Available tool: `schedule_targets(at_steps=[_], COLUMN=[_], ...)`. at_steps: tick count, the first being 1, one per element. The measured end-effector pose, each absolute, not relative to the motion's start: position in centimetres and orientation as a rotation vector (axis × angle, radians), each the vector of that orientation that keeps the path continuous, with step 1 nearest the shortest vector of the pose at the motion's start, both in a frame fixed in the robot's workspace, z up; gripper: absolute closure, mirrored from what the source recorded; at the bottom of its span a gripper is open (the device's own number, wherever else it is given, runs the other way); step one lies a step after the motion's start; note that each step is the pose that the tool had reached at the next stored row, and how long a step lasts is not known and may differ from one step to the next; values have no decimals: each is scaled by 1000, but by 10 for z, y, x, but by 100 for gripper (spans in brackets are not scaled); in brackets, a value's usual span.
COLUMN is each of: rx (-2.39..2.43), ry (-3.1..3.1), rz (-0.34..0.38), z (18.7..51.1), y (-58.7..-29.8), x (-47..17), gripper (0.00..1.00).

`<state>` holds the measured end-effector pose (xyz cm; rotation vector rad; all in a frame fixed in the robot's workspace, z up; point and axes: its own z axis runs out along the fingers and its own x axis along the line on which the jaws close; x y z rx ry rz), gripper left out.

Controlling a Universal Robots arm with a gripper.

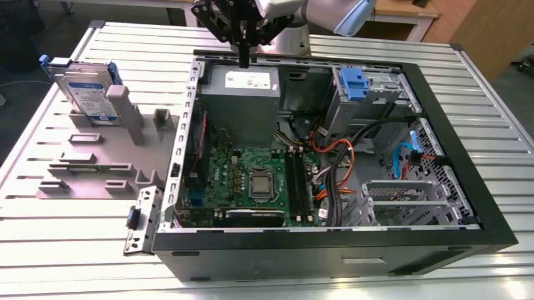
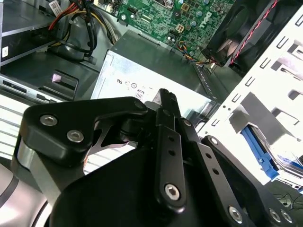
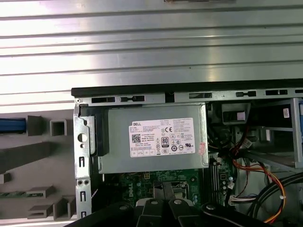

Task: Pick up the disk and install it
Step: 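Reach for the disk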

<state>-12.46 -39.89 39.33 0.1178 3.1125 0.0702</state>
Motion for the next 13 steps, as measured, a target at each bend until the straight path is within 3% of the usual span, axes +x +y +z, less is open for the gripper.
schedule_targets(at_steps=[13], rx=[118], ry=[3112], rz=[70], z=[393], y=[-399], x=[-131], gripper=[89])
